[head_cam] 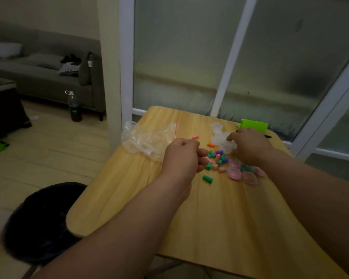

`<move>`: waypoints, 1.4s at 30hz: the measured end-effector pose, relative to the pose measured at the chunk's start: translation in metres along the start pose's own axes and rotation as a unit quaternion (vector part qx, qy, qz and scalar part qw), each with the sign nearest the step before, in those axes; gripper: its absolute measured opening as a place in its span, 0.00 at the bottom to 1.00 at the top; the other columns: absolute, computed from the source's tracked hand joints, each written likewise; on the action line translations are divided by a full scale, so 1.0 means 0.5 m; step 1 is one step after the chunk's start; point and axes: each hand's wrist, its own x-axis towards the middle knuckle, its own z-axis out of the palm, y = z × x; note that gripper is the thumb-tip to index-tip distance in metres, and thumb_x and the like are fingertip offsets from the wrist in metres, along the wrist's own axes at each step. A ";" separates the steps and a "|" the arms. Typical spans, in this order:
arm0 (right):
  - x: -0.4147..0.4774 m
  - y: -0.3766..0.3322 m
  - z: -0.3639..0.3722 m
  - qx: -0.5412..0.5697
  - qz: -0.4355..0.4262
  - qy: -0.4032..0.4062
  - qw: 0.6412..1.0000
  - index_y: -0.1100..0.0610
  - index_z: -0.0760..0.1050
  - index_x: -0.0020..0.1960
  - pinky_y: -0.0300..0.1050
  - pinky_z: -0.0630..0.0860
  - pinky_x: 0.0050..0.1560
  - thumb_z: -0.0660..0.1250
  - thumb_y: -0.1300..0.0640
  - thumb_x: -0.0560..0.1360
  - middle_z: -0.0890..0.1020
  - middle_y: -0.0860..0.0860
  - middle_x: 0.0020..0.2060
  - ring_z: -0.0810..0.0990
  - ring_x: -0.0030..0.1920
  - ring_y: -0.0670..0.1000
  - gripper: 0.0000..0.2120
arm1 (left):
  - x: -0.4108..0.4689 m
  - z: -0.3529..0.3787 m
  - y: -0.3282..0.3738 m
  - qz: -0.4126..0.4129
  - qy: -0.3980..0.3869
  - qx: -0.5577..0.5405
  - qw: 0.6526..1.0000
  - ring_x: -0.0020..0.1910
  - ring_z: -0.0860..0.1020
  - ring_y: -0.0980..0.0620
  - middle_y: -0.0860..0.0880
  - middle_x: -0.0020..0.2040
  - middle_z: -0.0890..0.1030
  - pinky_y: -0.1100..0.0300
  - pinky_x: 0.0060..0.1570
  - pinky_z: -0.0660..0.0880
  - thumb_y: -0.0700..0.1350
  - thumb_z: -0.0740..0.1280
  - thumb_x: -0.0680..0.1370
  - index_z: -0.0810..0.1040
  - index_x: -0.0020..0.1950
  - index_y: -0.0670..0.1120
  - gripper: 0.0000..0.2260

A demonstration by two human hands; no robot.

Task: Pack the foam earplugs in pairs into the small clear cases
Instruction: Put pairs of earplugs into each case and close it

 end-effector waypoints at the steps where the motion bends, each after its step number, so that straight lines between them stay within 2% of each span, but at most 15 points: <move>1: 0.000 -0.002 0.002 0.003 0.004 0.002 1.000 0.45 0.74 0.73 0.53 0.76 0.61 0.71 0.49 0.79 0.77 0.53 0.66 0.74 0.66 0.58 0.23 | 0.000 -0.002 0.001 0.000 -0.001 0.000 1.000 0.36 0.79 0.49 0.41 0.46 0.83 0.60 0.31 0.74 0.41 0.62 0.84 0.77 0.58 0.42 0.06; 7: -0.013 0.002 0.007 0.031 0.008 0.064 0.997 0.50 0.79 0.70 0.54 0.77 0.58 0.68 0.54 0.80 0.80 0.54 0.62 0.76 0.62 0.59 0.18 | -0.005 -0.008 0.000 0.001 -0.014 0.023 1.000 0.38 0.80 0.49 0.42 0.47 0.84 0.59 0.36 0.76 0.42 0.62 0.84 0.77 0.60 0.42 0.08; 12: -0.060 0.000 -0.022 0.153 0.051 0.138 0.977 0.52 0.82 0.62 0.54 0.80 0.52 0.67 0.51 0.79 0.85 0.55 0.55 0.81 0.56 0.60 0.14 | -0.030 0.001 -0.002 0.010 -0.064 0.081 0.995 0.37 0.80 0.49 0.42 0.47 0.84 0.55 0.40 0.77 0.41 0.62 0.84 0.79 0.59 0.41 0.08; 14: -0.107 -0.026 -0.054 0.236 0.062 0.173 0.954 0.51 0.80 0.60 0.54 0.80 0.50 0.67 0.49 0.80 0.86 0.52 0.52 0.83 0.53 0.58 0.11 | -0.043 0.009 -0.007 0.026 -0.085 0.099 0.991 0.39 0.78 0.47 0.41 0.48 0.83 0.53 0.41 0.75 0.40 0.61 0.84 0.79 0.61 0.41 0.09; 16: -0.169 -0.062 -0.087 0.296 0.057 0.205 0.931 0.50 0.79 0.59 0.53 0.80 0.47 0.67 0.48 0.81 0.85 0.48 0.49 0.83 0.48 0.54 0.10 | -0.058 0.014 -0.009 0.042 -0.097 0.121 0.987 0.40 0.80 0.49 0.44 0.51 0.83 0.52 0.43 0.78 0.41 0.62 0.85 0.78 0.65 0.44 0.10; 18: -0.237 -0.100 -0.108 0.331 0.047 0.219 0.917 0.49 0.79 0.59 0.51 0.79 0.44 0.67 0.47 0.82 0.84 0.45 0.46 0.82 0.44 0.50 0.09 | -0.071 0.014 -0.014 0.054 -0.119 0.141 0.981 0.45 0.85 0.48 0.44 0.55 0.84 0.53 0.49 0.83 0.46 0.63 0.85 0.77 0.68 0.48 0.11; 21: -0.315 -0.139 -0.107 0.342 0.039 0.221 0.912 0.48 0.79 0.58 0.51 0.79 0.43 0.66 0.48 0.83 0.83 0.45 0.45 0.81 0.44 0.49 0.07 | -0.094 0.009 -0.025 0.062 -0.157 0.168 0.971 0.52 0.86 0.46 0.44 0.56 0.86 0.46 0.56 0.83 0.49 0.63 0.86 0.78 0.69 0.48 0.13; 24: -0.348 -0.148 -0.089 0.355 0.033 0.202 0.912 0.47 0.79 0.60 0.53 0.79 0.47 0.67 0.49 0.81 0.82 0.45 0.47 0.80 0.48 0.48 0.09 | -0.110 0.000 -0.038 0.051 -0.173 0.167 0.969 0.54 0.86 0.45 0.43 0.57 0.86 0.47 0.57 0.83 0.44 0.63 0.86 0.80 0.68 0.45 0.12; 26: -0.358 -0.144 -0.086 0.395 0.014 0.169 0.903 0.45 0.79 0.63 0.48 0.80 0.49 0.69 0.49 0.81 0.81 0.42 0.48 0.79 0.48 0.44 0.12 | -0.114 -0.013 -0.040 0.038 -0.184 0.155 0.970 0.57 0.85 0.42 0.40 0.59 0.85 0.48 0.56 0.84 0.43 0.63 0.86 0.80 0.68 0.43 0.12; 28: -0.366 -0.135 -0.093 0.478 0.006 0.134 0.868 0.42 0.80 0.64 0.40 0.79 0.49 0.69 0.50 0.81 0.82 0.40 0.48 0.80 0.49 0.41 0.12 | -0.120 -0.025 -0.035 0.034 -0.199 0.158 0.967 0.56 0.86 0.41 0.38 0.58 0.85 0.50 0.56 0.84 0.44 0.63 0.86 0.80 0.67 0.44 0.12; 30: -0.368 -0.128 -0.098 0.572 0.016 0.098 0.814 0.40 0.82 0.59 0.35 0.78 0.48 0.68 0.53 0.82 0.84 0.38 0.48 0.81 0.50 0.36 0.10 | -0.125 -0.037 -0.029 0.038 -0.205 0.174 0.962 0.52 0.87 0.41 0.36 0.55 0.85 0.51 0.53 0.85 0.46 0.62 0.86 0.79 0.68 0.46 0.12; 32: -0.366 -0.126 -0.097 0.639 0.030 0.061 0.767 0.39 0.84 0.54 0.33 0.75 0.43 0.67 0.52 0.83 0.86 0.38 0.46 0.82 0.49 0.36 0.09 | -0.130 -0.045 -0.027 0.040 -0.210 0.189 0.958 0.49 0.87 0.42 0.37 0.53 0.86 0.53 0.49 0.85 0.47 0.63 0.86 0.79 0.68 0.49 0.11; 34: -0.361 -0.132 -0.093 0.685 0.050 0.026 0.726 0.43 0.85 0.53 0.35 0.75 0.42 0.67 0.49 0.83 0.87 0.41 0.46 0.85 0.46 0.42 0.07 | -0.129 -0.049 -0.028 0.043 -0.209 0.197 0.957 0.47 0.88 0.41 0.37 0.51 0.86 0.51 0.49 0.86 0.48 0.64 0.86 0.79 0.65 0.48 0.10; 38: -0.354 -0.137 -0.083 0.727 0.078 -0.015 0.682 0.49 0.84 0.54 0.46 0.75 0.46 0.70 0.49 0.82 0.89 0.47 0.46 0.87 0.46 0.48 0.07 | -0.123 -0.050 -0.031 0.043 -0.190 0.198 0.961 0.45 0.88 0.41 0.33 0.51 0.85 0.52 0.46 0.85 0.47 0.66 0.85 0.77 0.64 0.43 0.11; 42: -0.353 -0.135 -0.077 0.722 0.082 -0.035 0.687 0.48 0.84 0.54 0.47 0.76 0.47 0.71 0.48 0.81 0.89 0.46 0.45 0.87 0.43 0.44 0.06 | -0.118 -0.062 -0.022 0.021 -0.220 0.207 0.953 0.48 0.88 0.44 0.37 0.53 0.86 0.55 0.47 0.85 0.47 0.68 0.84 0.79 0.65 0.47 0.10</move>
